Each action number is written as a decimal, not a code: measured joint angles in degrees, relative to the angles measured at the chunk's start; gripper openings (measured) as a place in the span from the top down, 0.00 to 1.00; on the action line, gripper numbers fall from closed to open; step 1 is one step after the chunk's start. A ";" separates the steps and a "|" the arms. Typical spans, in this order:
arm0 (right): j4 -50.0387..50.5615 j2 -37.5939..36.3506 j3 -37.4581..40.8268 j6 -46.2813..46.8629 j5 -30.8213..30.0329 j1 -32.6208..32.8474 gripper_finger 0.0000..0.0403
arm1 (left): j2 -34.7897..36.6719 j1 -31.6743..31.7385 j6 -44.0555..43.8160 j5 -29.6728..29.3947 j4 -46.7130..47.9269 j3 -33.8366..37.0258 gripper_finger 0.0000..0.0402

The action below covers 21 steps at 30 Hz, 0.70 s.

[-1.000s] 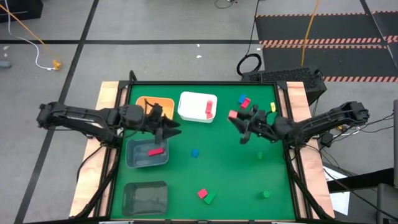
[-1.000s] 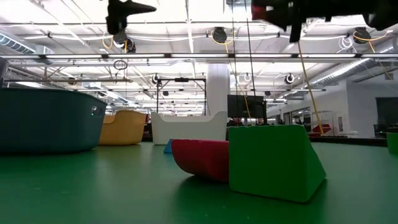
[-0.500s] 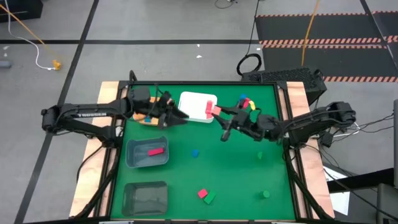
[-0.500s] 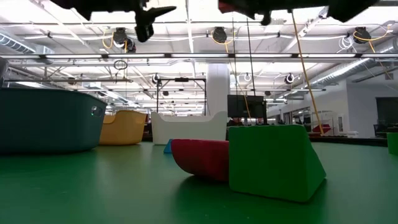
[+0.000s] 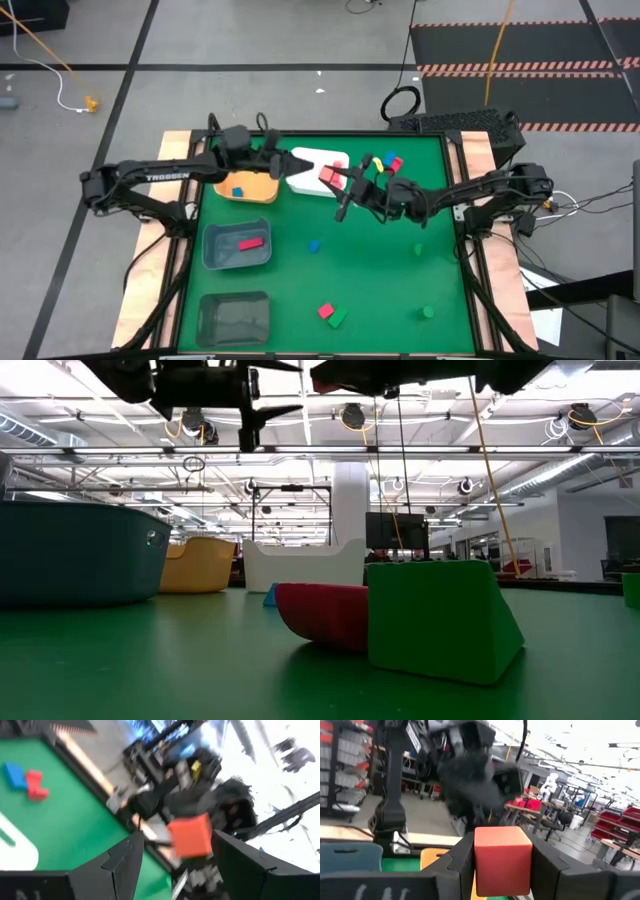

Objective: Sort & place blocks by color
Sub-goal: Put the pink block into the white bin

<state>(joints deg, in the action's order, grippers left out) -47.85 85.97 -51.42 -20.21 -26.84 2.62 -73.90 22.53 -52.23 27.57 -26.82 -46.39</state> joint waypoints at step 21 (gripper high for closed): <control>-1.05 0.00 -0.07 8.62 7.69 -4.88 0.70 | -4.90 2.37 -6.51 -2.01 -10.08 -0.07 0.42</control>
<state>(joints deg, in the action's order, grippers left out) -48.90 85.97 -51.48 -11.59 -19.16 -2.26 -78.81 24.91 -58.74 25.55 -36.90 -46.46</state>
